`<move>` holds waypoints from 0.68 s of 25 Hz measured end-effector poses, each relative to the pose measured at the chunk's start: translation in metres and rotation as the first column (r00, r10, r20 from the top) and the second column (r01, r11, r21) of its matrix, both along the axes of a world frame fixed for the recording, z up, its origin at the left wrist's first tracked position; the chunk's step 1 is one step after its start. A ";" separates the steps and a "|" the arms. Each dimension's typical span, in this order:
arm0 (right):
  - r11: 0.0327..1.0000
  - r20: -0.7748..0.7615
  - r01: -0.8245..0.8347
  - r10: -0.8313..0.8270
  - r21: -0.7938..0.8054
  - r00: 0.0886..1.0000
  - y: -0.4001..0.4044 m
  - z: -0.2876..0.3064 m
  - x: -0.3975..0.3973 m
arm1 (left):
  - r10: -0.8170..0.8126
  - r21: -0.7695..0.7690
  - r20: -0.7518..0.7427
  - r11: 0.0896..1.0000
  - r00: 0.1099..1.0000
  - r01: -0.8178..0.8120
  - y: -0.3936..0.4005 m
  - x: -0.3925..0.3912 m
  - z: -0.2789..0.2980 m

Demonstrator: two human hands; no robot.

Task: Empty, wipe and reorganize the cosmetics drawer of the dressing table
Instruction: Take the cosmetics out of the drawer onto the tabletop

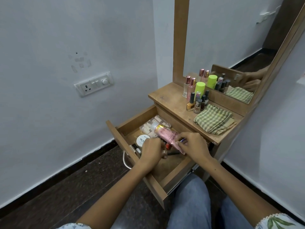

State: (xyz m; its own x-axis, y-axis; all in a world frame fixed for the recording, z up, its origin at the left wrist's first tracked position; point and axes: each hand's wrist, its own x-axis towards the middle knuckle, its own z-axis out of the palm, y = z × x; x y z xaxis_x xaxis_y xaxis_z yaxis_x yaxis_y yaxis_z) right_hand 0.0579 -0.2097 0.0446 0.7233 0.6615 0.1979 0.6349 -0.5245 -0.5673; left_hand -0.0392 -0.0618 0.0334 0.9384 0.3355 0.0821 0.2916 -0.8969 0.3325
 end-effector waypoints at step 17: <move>0.765 0.123 -0.246 0.389 -0.595 0.913 0.072 -0.019 -0.042 | 0.475 -0.801 0.442 0.592 0.761 0.096 0.041 -0.034 0.026</move>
State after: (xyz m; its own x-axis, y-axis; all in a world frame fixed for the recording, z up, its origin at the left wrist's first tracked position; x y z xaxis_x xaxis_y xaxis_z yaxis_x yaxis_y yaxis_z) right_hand 0.0162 -0.1373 0.0253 0.4333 0.8891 -0.1476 0.8933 -0.4454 -0.0609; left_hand -0.0731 -0.0211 0.0596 0.6931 0.6981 0.1795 -0.0774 -0.1754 0.9814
